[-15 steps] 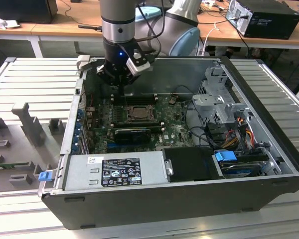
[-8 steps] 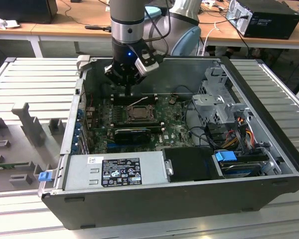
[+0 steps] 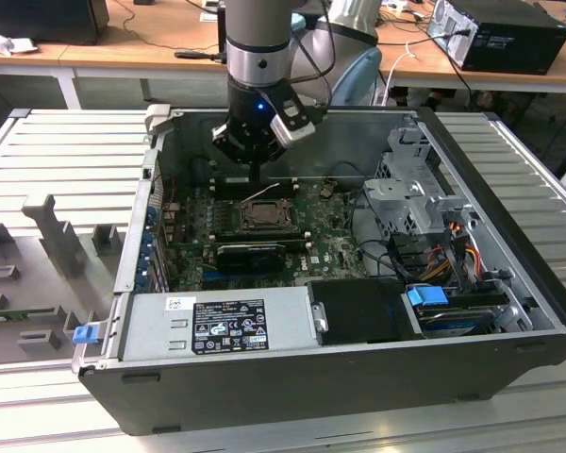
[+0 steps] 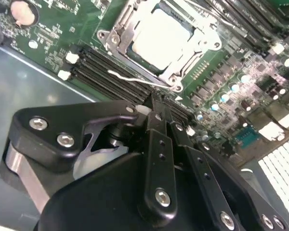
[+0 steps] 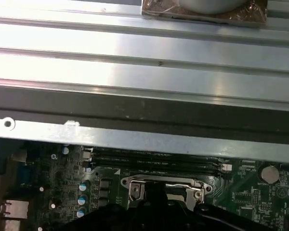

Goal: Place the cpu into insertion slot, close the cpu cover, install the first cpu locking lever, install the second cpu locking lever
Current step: 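Install the first cpu locking lever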

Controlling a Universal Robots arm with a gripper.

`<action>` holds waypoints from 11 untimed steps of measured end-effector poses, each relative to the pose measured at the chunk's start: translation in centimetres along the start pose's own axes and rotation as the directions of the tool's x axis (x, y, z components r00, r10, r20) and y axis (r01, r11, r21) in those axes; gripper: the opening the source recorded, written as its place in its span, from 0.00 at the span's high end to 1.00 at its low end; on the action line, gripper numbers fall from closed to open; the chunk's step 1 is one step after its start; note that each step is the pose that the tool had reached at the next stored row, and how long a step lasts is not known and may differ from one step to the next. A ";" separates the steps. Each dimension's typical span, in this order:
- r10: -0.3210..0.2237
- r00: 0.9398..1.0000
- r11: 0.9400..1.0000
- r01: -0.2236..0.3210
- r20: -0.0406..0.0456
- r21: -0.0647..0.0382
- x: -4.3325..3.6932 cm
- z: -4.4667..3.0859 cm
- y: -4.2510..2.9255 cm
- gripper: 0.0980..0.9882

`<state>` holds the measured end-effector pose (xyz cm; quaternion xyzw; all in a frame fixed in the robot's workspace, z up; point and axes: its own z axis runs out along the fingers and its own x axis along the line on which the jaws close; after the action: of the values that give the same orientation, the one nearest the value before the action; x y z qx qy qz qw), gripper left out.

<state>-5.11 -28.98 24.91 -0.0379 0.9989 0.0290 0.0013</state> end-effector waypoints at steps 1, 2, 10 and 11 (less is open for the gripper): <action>0.001 1.000 1.000 -0.001 0.000 0.000 -0.22 0.35 -0.04 0.99; 0.001 1.000 1.000 -0.001 0.000 0.000 -0.52 0.64 -0.07 0.99; 0.001 1.000 1.000 -0.001 0.002 -0.021 -1.52 1.90 -0.03 0.99; 0.001 1.000 1.000 -0.001 0.002 -0.021 -1.63 2.05 -0.01 0.99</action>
<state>-3.48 -28.75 22.87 -0.0375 0.9985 0.0396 0.0018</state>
